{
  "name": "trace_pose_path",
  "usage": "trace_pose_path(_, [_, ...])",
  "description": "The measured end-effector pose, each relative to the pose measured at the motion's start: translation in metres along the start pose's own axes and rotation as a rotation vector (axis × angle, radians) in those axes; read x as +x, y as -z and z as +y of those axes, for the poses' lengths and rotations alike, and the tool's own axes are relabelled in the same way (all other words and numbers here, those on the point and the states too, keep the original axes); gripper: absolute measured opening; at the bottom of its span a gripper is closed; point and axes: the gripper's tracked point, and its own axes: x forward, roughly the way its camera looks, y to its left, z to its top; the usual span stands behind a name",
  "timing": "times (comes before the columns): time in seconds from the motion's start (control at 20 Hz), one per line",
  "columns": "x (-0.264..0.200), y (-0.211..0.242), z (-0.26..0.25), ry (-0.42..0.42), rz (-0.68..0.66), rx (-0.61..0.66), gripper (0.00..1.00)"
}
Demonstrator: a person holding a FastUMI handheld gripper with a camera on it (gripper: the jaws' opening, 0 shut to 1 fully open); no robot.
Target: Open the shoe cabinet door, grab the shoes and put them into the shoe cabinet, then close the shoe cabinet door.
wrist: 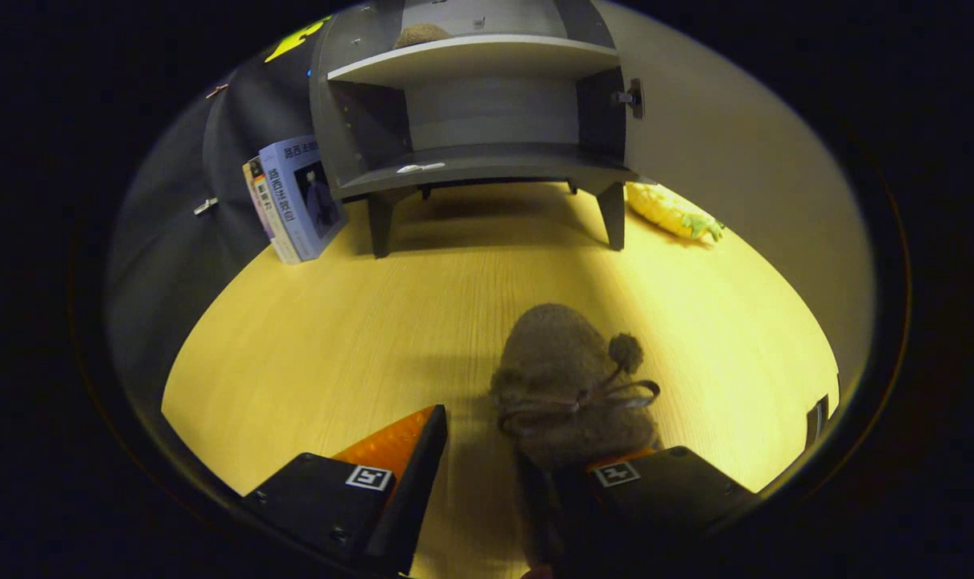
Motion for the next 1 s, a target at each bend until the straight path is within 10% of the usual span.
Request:
trace_pose_path(0.2, [0.010,-0.018,-0.008,0.005,-0.075,-0.005,0.18])
trace_pose_path(0.3, [0.012,-0.018,-0.013,-0.002,-0.076,-0.021,0.06])
trace_pose_path(1.0, [-0.150,-0.257,0.012,-0.075,-0.445,0.037,0.06])
